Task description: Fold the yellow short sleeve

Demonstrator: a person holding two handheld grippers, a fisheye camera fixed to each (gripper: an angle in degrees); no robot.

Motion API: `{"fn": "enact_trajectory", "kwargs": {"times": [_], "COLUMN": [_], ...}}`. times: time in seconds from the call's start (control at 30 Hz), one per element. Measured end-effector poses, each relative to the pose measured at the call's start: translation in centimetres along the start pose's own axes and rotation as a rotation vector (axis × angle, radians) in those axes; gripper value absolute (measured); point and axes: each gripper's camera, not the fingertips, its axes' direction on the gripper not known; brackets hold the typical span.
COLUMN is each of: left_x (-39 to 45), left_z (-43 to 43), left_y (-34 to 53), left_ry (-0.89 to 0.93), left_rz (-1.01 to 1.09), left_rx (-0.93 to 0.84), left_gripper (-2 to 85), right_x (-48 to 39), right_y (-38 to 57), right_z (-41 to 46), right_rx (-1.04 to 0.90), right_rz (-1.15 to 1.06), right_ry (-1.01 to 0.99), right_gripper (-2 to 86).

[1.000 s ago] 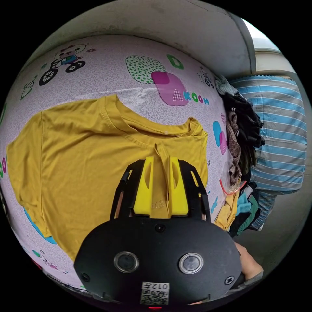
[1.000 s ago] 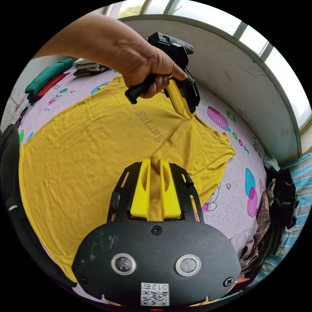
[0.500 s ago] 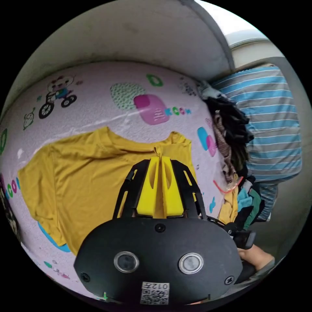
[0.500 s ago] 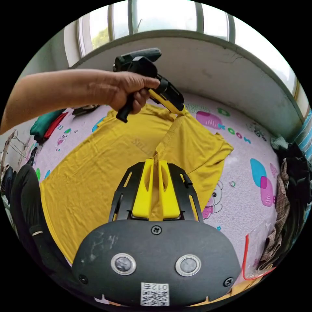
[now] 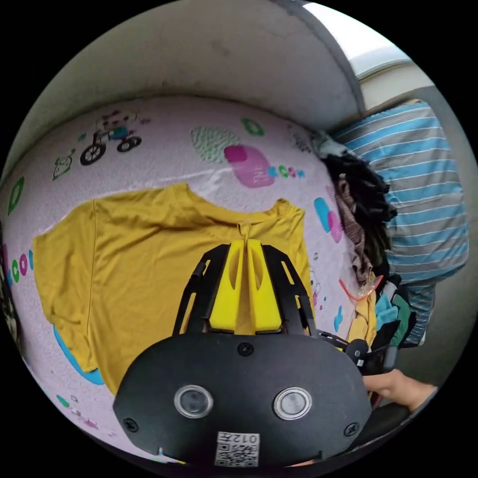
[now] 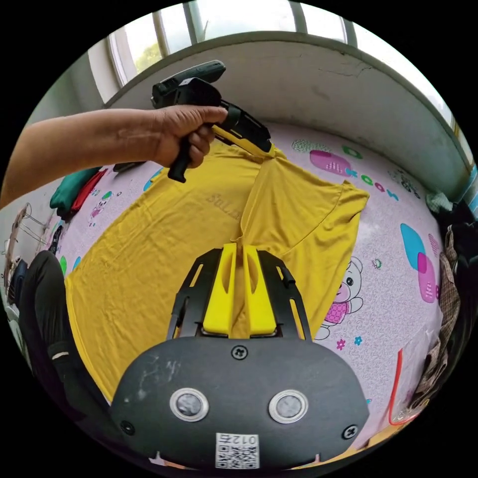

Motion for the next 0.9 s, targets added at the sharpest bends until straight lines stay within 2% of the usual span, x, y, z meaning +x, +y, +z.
{"fn": "enact_trajectory", "kwargs": {"times": [0.1,0.23,0.33,0.43,0.6,0.7,0.83,0.9], "left_x": [0.5,0.3,-0.1,-0.1,-0.3,-1.4,-3.7,-3.4], "left_z": [0.8,0.0,1.3,1.0,3.3,4.4,3.7,3.4], "left_y": [0.2,1.3,1.9,2.3,1.8,1.4,2.3,2.7], "left_ry": [-0.101,-0.046,-0.113,-0.123,-0.172,-0.195,-0.236,-0.228], "left_rz": [0.026,0.006,-0.004,-0.004,-0.013,-0.091,-0.243,-0.215], "left_rx": [-0.080,0.022,-0.054,0.005,-0.102,-0.159,-0.073,-0.029], "left_gripper": [0.8,0.7,0.7,0.8,1.0,1.0,1.0,1.0], "right_x": [-0.4,0.0,0.5,1.0,2.0,3.1,5.8,8.1], "right_y": [-0.3,-0.6,-0.9,-1.1,-1.9,-2.4,-2.0,-1.2], "right_z": [-0.3,-0.8,-0.7,-1.5,-1.4,-1.8,-4.7,-6.6], "right_rx": [-0.015,-0.006,-0.043,-0.021,-0.067,-0.082,-0.049,-0.025], "right_rz": [-0.059,-0.056,-0.065,-0.059,-0.064,-0.040,-0.001,0.064], "right_ry": [0.023,0.017,0.019,0.012,-0.013,-0.063,-0.194,-0.185], "right_gripper": [0.1,0.0,0.0,0.2,2.0,5.5,7.5,7.0]}}
